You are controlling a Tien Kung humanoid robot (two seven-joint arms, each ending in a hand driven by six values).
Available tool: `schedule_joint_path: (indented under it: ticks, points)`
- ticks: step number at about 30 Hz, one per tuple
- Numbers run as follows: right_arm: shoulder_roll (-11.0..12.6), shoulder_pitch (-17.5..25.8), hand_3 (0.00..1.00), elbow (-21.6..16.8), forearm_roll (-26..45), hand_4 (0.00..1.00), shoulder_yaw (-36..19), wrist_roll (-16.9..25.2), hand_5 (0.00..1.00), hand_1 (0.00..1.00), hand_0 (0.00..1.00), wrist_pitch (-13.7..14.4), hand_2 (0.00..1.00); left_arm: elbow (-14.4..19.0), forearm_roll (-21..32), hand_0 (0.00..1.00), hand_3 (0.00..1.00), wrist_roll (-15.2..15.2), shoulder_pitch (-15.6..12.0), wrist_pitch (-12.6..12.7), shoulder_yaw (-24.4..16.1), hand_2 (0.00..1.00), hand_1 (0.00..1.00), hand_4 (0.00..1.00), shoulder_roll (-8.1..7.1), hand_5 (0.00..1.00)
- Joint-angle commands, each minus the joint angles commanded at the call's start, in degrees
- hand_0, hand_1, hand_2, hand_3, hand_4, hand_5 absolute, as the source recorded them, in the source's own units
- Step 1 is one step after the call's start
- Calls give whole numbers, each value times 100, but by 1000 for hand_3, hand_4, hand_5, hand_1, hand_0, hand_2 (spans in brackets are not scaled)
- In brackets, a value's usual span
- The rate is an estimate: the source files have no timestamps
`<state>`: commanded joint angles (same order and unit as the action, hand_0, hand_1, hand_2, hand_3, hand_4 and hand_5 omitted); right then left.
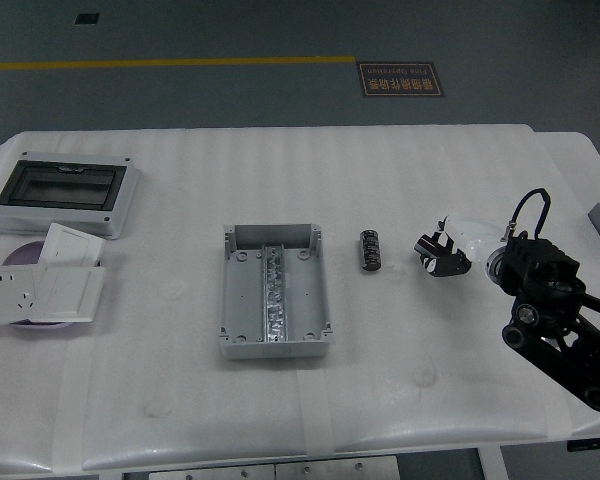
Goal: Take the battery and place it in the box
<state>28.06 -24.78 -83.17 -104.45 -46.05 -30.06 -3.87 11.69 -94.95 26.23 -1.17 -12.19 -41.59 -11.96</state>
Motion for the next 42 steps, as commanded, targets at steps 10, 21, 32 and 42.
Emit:
schedule_joint_path:
  ticks: [10,21,32,42]
  points:
    - [-256,311,548,-814,1560,583,-180,1243,386,489,394,1079,419,-5,-176,680,635,24,-5,-36,-175,655,695,613,-17,215]
    - [-543,252,636,-903,3621,598,479,2686,386,533,503,1472,545,-9,-231,680,635,101,6,-96,-259,656,695,613,-1,214]
    - [-610,6,745,-582,3278,609,972,2625,385,719,774,1615,700,-29,-759,681,636,245,6,-262,-758,655,696,614,-12,215]
    - [-679,-16,932,-430,2809,634,1087,2496,398,849,990,1629,808,-34,-830,681,638,219,30,-263,-853,657,699,614,-7,210]
